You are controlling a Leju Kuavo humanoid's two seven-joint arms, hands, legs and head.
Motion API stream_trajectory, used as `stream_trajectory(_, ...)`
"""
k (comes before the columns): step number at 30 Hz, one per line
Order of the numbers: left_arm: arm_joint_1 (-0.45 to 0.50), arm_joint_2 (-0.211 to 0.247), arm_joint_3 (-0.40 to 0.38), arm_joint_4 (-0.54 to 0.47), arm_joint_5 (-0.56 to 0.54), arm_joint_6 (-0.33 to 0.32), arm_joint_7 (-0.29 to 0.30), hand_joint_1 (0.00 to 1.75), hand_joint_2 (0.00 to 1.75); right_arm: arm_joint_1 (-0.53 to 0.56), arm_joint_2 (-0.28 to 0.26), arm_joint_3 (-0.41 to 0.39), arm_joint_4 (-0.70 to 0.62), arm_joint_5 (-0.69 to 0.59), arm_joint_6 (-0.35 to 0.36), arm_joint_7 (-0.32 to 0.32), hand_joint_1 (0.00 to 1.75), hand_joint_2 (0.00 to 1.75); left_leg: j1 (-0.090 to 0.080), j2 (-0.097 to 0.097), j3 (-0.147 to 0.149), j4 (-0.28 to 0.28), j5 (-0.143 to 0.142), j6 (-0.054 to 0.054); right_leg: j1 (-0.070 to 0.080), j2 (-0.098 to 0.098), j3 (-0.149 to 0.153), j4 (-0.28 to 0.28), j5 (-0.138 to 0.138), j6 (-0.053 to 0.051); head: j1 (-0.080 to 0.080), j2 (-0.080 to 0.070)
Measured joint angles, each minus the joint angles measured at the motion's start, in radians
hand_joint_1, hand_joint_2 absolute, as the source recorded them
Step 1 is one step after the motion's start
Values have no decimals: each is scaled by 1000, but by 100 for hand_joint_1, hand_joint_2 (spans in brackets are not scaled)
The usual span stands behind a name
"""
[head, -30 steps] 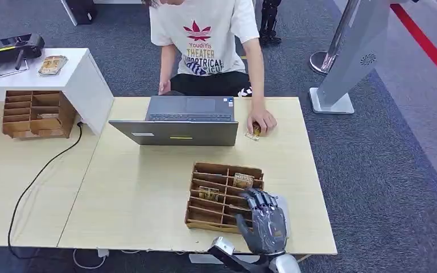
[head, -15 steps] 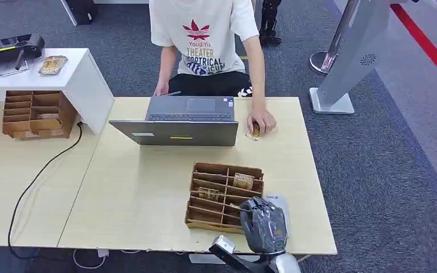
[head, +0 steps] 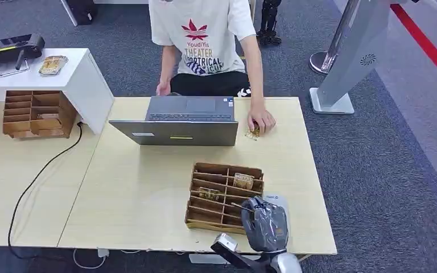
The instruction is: Pass the card to the sensor for recognition and then transmit it.
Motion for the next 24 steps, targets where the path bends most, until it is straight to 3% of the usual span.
stream_trajectory(3, 1, 0, 0, 0, 2, 1, 0, 0, 0, 7, -5, -3, -29, -63, 0, -29, 175, 175, 0, 0, 0, 0, 0, 0, 0, 0, 0, 0, 0, 0, 0, 0)
stream_trajectory(11, 3, 0, 0, 0, 16, 4, -6, 0, 0, 24, -53, 24, -182, -237, 4, -34, 175, 175, 0, 0, -1, 0, 0, 0, 0, 0, -1, 0, 0, 0, 0, 0)
stream_trajectory(16, 5, 0, 0, 0, 28, 8, -12, 0, 0, 44, -92, 35, -306, -407, 23, -91, 175, 175, 0, 0, -1, 0, 0, 0, 0, 0, -1, 0, 0, 0, 0, 0)
stream_trajectory(21, 9, 0, 0, 0, 40, 12, -19, 0, 0, 67, -124, 36, -421, -588, 86, -155, 175, 175, 0, 0, -2, 0, 0, 0, 0, 0, -2, 0, 0, 0, 0, 0)
stream_trajectory(24, 11, 0, 0, 0, 42, 13, -20, 0, 0, 77, -135, 36, -468, -631, 102, -172, 175, 175, 0, 0, -2, 0, 0, 0, 0, 0, -2, 0, 0, 0, 0, 0)
